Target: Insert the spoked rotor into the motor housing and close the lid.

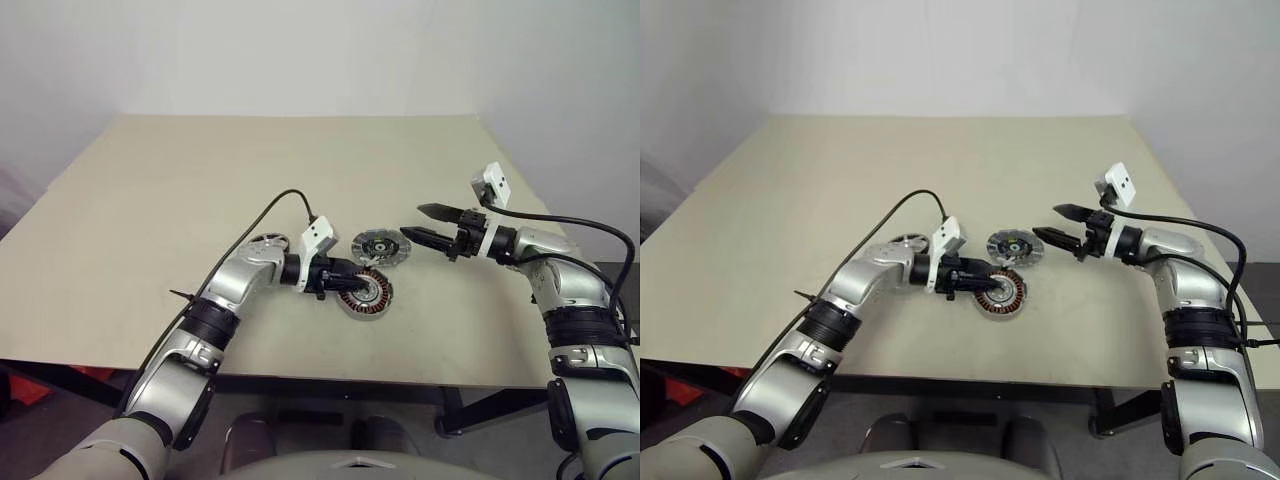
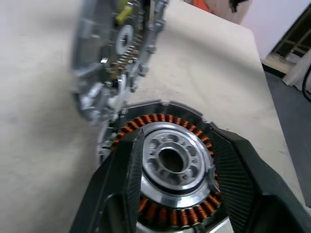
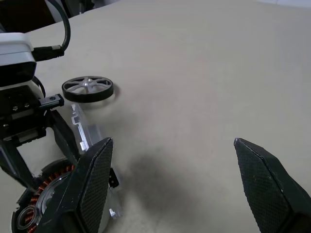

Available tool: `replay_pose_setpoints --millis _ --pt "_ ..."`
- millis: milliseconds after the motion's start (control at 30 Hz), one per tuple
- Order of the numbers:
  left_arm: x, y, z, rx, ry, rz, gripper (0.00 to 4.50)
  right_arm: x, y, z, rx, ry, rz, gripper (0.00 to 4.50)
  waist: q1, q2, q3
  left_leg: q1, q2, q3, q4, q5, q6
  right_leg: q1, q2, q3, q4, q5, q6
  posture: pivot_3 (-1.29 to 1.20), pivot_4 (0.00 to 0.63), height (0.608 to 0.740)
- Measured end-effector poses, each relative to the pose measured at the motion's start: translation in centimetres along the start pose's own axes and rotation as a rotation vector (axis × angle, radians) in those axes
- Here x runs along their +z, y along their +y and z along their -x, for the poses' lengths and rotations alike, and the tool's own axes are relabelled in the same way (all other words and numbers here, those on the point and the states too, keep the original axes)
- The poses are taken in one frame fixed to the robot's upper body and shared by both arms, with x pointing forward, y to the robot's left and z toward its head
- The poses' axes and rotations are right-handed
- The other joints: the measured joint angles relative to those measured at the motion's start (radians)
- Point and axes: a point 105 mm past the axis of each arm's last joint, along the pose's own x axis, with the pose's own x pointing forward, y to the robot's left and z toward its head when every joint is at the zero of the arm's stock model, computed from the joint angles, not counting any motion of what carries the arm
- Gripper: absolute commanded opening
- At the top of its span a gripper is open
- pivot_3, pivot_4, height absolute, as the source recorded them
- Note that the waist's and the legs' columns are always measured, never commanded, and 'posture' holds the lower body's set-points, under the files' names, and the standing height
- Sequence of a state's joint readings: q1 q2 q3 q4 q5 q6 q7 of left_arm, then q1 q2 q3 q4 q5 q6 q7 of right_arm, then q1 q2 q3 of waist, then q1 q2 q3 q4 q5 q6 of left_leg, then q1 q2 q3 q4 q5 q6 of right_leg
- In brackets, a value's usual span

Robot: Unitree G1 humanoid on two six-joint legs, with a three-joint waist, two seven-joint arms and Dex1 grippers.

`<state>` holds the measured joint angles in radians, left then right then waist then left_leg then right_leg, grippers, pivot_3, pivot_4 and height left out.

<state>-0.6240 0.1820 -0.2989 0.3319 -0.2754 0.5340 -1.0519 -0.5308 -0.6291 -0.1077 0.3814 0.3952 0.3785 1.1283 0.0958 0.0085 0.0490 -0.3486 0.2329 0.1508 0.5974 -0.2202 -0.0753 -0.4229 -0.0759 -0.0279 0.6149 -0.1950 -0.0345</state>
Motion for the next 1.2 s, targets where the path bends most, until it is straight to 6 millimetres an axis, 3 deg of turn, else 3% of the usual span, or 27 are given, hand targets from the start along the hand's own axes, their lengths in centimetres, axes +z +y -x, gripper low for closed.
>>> replay_pose_setpoints --millis 300,467,633,833,1000,1200 --pt "2.3 0.0 1.4 0.045 -0.118 0.015 2.28 0.5 -0.1 -0.5 -0.007 -0.019 0.005 4.50 0.000 0.000 0.000 0.000 0.000 0.000 0.000 0.000 0.000 0.000 0.000 0.000 0.000 0.000 0.000 0.00 0.000 0.740" --pt "3.4 -0.3 2.7 0.075 -0.184 0.025 2.28 2.0 -0.3 -0.7 -0.013 -0.051 0.036 4.50 -0.001 0.001 0.001 0.000 0.000 0.000 0.000 0.000 0.000 0.000 0.000 0.000 0.000 0.000 0.000 0.00 0.000 0.740" --pt "1.6 0.3 4.9 0.164 -0.199 0.094 2.28 5.5 -0.2 -0.2 -0.022 -0.132 0.107 4.50 -0.002 0.003 0.003 0.000 0.001 0.000 0.000 0.000 0.000 0.000 0.001 0.000 0.000 0.000 0.000 0.00 0.000 0.740" --pt "0.7 0.2 6.7 0.230 -0.227 0.126 2.28 7.3 2.6 -0.1 0.084 -0.151 0.168 4.50 0.001 0.003 0.003 -0.001 0.001 0.000 -0.001 0.000 0.000 0.000 0.001 0.000 -0.002 0.000 0.000 0.00 0.000 0.740" --pt "-1.4 0.2 8.3 0.299 -0.219 0.189 2.28 6.0 6.5 1.5 0.223 -0.057 0.191 4.50 0.002 0.003 0.003 -0.001 0.001 0.000 -0.002 -0.001 0.000 0.001 0.001 -0.001 -0.006 0.000 0.001 0.00 0.000 0.740" --pt "-1.0 0.4 9.5 0.335 -0.251 0.197 2.28 2.2 8.3 2.6 0.280 0.064 0.105 4.50 0.000 0.003 0.003 0.000 0.001 0.000 -0.002 -0.001 0.002 0.002 0.001 0.000 -0.007 -0.003 0.006 0.00 0.000 0.740"
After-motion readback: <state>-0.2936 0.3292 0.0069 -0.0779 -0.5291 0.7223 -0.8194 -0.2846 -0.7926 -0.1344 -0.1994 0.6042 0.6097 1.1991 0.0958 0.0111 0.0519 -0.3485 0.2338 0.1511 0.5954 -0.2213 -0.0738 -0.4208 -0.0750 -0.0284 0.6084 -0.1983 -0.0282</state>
